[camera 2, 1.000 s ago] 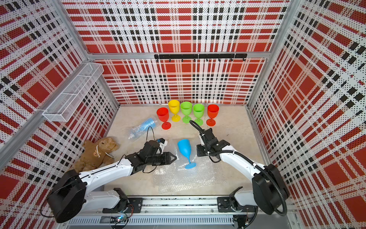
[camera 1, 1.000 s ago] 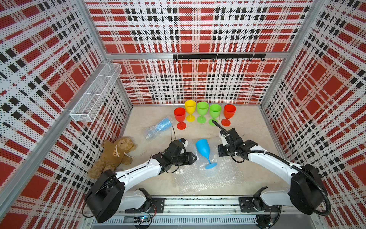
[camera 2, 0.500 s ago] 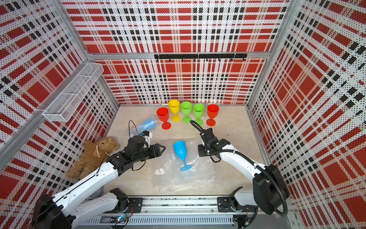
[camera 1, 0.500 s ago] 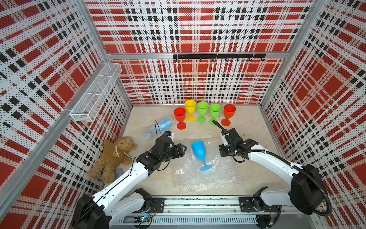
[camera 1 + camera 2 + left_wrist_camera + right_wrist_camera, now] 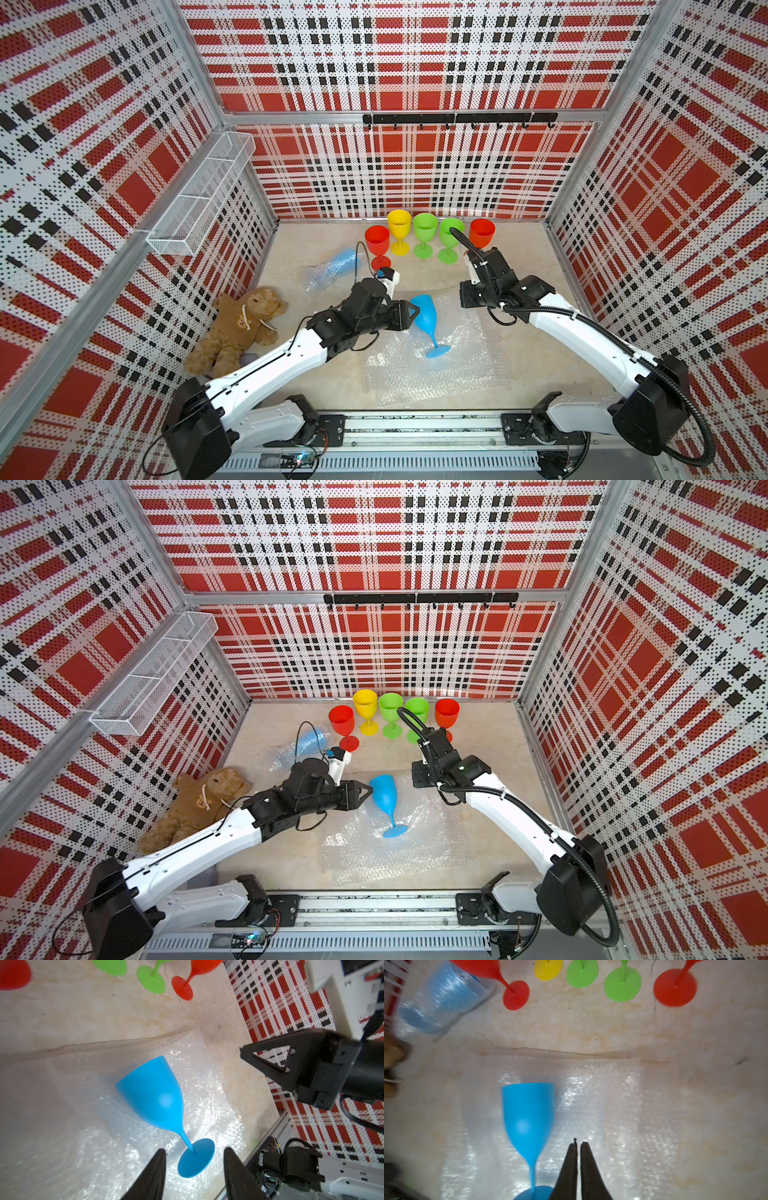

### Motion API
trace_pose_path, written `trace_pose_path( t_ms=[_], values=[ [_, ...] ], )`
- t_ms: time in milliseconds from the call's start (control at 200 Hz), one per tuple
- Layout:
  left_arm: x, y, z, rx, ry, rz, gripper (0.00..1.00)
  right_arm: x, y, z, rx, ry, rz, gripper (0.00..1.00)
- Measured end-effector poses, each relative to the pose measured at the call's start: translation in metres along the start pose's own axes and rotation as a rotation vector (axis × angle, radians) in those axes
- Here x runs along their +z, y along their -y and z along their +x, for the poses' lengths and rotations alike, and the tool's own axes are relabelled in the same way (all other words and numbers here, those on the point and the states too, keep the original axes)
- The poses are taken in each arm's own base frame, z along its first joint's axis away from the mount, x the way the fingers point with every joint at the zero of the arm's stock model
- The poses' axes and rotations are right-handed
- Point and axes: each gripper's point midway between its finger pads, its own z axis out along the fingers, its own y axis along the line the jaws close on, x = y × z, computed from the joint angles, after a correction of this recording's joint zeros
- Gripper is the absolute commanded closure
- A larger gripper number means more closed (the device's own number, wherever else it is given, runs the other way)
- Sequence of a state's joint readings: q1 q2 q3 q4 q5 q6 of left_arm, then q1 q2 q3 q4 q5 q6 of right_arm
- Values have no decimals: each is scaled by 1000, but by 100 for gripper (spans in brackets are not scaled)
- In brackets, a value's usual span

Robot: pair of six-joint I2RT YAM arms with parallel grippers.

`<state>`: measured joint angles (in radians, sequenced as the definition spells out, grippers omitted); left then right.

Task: Unpack wine glasses from bubble wrap
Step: Unwrap the bubble wrap.

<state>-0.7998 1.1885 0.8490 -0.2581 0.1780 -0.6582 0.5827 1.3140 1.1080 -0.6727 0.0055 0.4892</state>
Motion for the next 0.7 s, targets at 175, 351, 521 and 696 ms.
trace_pose_path(
  t_ms=[175,351,521,696],
  values=[
    [29,-5,24,-11,-88,-19,59,22,-10,31,34,-97,-94,100],
    [35,-28,46,-36,-134,-72,57,47,1,61,35,-203,-56,97],
    [33,-55,67,-75,-173,-135,55,67,23,81,7,-277,58,94],
    [34,-84,87,-122,-210,-219,55,78,44,94,-18,-326,167,93]
  ],
)
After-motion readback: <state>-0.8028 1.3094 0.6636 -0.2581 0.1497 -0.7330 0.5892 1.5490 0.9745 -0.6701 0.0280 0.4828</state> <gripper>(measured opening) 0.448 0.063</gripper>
